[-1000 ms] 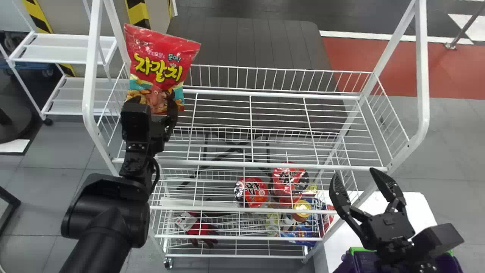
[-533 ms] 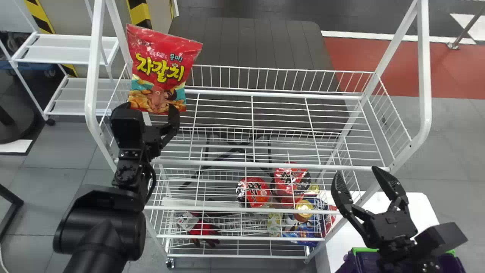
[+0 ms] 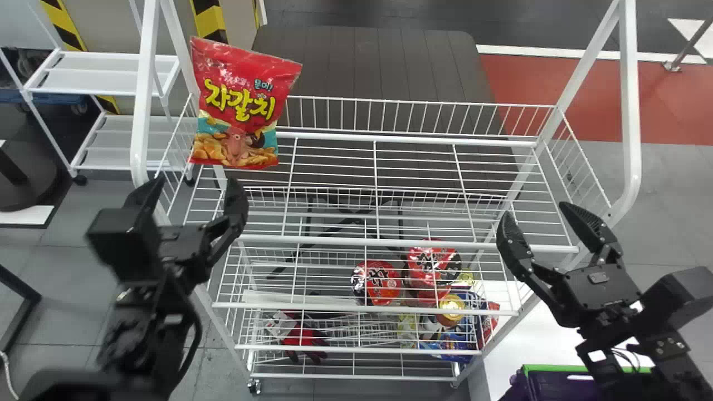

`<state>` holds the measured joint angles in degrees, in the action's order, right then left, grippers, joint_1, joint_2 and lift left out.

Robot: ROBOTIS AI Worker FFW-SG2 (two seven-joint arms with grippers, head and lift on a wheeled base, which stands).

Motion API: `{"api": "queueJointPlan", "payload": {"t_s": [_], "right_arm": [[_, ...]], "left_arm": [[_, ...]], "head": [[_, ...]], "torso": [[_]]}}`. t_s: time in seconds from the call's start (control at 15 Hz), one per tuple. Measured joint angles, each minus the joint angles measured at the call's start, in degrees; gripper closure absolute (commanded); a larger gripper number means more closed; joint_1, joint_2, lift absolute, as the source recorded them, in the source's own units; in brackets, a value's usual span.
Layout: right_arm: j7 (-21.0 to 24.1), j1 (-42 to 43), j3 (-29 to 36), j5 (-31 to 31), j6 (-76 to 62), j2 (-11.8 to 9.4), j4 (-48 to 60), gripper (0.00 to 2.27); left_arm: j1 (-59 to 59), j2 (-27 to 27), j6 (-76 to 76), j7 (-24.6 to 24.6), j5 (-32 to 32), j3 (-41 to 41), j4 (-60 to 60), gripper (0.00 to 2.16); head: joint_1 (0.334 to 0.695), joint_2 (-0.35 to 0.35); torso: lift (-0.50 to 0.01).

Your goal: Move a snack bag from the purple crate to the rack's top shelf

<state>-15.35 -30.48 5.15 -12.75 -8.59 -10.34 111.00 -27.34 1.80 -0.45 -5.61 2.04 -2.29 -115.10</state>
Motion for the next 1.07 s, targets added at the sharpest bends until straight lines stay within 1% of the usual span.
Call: {"api": "queueJointPlan", "payload": {"t_s": [0.2,0.4,0.47,0.6,0.8,1.07], "right_arm": [[-0.48,-2.99,-1.33,0.86,1.74,0.09,3.81,0.16],[-0.41,-6.64,-3.41,2.43,1.62,-0.11,6.86,0.17],[-0.23,-7.77,-3.95,2.64,1.73,-0.24,7.85,0.17],[0.40,-9.70,-4.56,2.70,4.43,-0.42,9.97,0.17],[1.45,-12.76,-4.64,2.55,10.35,-0.54,13.80,0.17],[1.91,-15.66,-5.91,3.55,10.47,-0.71,17.42,0.17]], "left_arm": [[-10.35,-0.02,-4.70,-2.93,1.47,0.27,-8.04,0.07],[-17.09,-0.27,-12.39,-4.08,1.71,0.00,-9.39,0.07],[-18.77,-0.29,-13.99,-4.42,1.55,-0.42,-9.39,0.07],[-21.31,-0.26,-15.97,-4.53,0.92,-1.43,-8.89,0.08],[-23.30,-0.13,-18.57,-4.47,0.43,-3.01,-7.09,0.09],[-23.60,-0.26,-18.27,-6.11,-2.26,-5.16,-7.12,0.09]], "head": [[0.695,0.023],[0.695,0.073],[0.695,0.081],[0.695,0.084],[0.695,0.071],[0.695,0.069]], "torso": [[0.001],[0.001],[0.001],[0.001],[0.001],[0.001]]}}
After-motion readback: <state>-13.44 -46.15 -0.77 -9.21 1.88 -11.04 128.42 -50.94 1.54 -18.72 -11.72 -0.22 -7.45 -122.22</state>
